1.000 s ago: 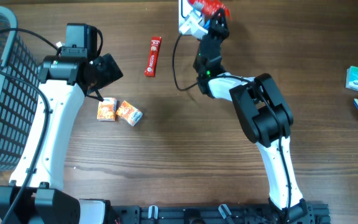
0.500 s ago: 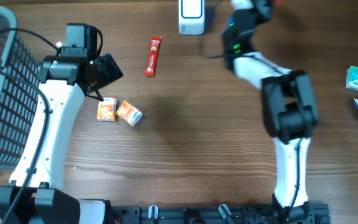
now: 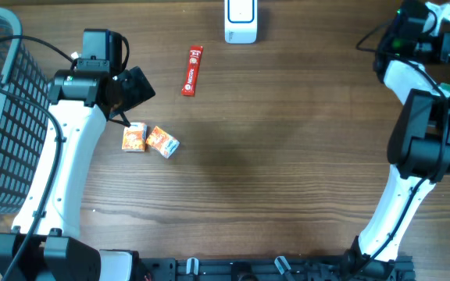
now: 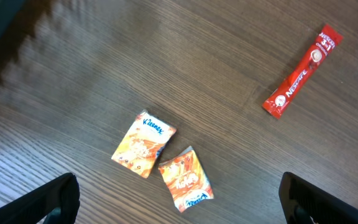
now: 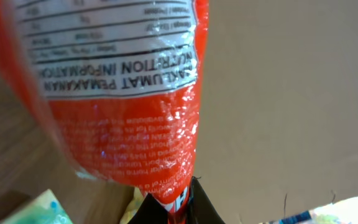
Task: Scan the item barcode
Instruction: 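Carry the red snack bag to the right table edge and release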
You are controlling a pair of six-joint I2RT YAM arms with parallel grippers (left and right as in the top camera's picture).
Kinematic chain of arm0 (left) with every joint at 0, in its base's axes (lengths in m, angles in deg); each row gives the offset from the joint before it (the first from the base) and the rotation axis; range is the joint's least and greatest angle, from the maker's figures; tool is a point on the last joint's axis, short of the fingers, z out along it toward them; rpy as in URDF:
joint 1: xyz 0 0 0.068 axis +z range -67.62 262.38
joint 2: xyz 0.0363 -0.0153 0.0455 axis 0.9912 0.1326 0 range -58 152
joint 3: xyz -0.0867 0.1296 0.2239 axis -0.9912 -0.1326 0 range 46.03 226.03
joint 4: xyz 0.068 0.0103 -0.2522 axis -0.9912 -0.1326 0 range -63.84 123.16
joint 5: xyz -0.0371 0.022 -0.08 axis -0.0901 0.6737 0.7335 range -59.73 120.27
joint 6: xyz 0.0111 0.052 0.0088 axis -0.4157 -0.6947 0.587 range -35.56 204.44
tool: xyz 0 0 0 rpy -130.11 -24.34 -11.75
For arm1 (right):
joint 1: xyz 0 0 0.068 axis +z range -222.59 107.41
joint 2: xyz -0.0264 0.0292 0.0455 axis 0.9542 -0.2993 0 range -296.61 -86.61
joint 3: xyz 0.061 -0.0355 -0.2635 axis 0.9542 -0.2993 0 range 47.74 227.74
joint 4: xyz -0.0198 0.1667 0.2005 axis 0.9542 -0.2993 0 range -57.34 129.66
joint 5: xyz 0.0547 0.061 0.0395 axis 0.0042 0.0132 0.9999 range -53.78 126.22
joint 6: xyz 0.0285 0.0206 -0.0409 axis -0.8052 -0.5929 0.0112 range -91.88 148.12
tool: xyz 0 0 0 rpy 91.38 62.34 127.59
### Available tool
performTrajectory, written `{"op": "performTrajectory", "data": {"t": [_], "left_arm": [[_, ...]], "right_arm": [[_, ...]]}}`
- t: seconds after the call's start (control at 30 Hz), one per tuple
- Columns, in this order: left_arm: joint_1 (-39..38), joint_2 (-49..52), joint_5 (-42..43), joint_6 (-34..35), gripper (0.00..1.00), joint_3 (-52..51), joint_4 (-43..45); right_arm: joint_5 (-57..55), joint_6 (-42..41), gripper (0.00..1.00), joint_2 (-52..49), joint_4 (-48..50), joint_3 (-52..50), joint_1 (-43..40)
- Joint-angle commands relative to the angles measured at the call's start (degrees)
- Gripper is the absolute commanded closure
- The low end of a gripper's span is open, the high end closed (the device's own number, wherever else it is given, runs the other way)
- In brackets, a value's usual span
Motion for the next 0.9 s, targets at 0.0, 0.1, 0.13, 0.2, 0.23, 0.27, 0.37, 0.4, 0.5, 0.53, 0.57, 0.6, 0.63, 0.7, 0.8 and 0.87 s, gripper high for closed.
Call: {"op": "performTrajectory", "data": {"t": [0.0,0.1,0.13,0.2,0.23,0.27,0.37,0.4,0.5,0.53,0.57,0.6,0.63,0.7,0.8,0.87], "left_arm": [[0.3,0.3,0.5,0.2,0.0,0.2,0.4],[0.3,0.3,0.5,0.2,0.0,0.2,0.3],[0.3,0.3,0.5,0.2,0.0,0.2,0.3],[0.3,0.3,0.5,0.2,0.0,0.2,0.3],[0.3,0.3,0.5,0.1,0.0,0.2,0.4],[0.3,0.3,0.5,0.1,0.0,0.2,0.4],[0.3,0.3,0.5,0.2,0.0,0.2,0.4],[0.3,0.3,0.5,0.2,0.0,0.2,0.5],[0.3,0.3,0.5,0.2,0.0,0.2,0.9],[0.3,0.3,0.5,0.2,0.0,0.2,1.1],[0.3,0.3,1.0,0.2,0.0,0.2,1.6],[0.3,0.3,1.6,0.2,0.0,0.2,1.9],[0.3,0.3,2.2,0.2,0.0,0.2,2.2],[0.3,0.3,2.9,0.2,0.0,0.2,2.4],[0.3,0.3,2.9,0.1,0.0,0.2,2.1],[0.3,0.3,2.9,0.1,0.0,0.2,2.1]], "right_arm": [[-1.7,-8.2,0.96,2.0,-4.2,1.3,-2.8],[-0.7,-13.4,0.96,1.8,-11.8,1.2,-5.4],[-0.3,-15.8,0.96,1.7,-14.7,1.1,-6.6],[0.8,-18.5,0.96,1.7,-17.7,0.7,-8.3],[0.9,-19.5,0.96,1.7,-18.7,0.5,-9.3],[1.3,-20.1,0.96,1.7,-19.4,0.2,-10.6],[2.3,-20.9,0.96,1.7,-20.0,-0.3,-13.4],[3.2,-20.9,0.96,1.7,-20.3,-0.3,-14.2],[6.0,-20.8,0.96,1.7,-20.9,-0.3,-15.1],[6.6,-20.8,0.96,1.7,-20.9,-0.3,-15.1],[7.5,-20.9,0.96,1.7,-20.9,-0.3,-14.9],[8.2,-20.9,0.96,1.7,-21.0,-0.3,-14.6],[8.8,-20.9,0.96,1.7,-21.1,-0.3,-14.1],[9.6,-20.9,0.96,1.7,-21.4,-0.3,-13.3],[10.3,-22.2,0.96,1.7,-22.7,-0.3,-12.3],[10.4,-23.7,0.9,1.7,-24.3,-0.3,-12.0]]}}
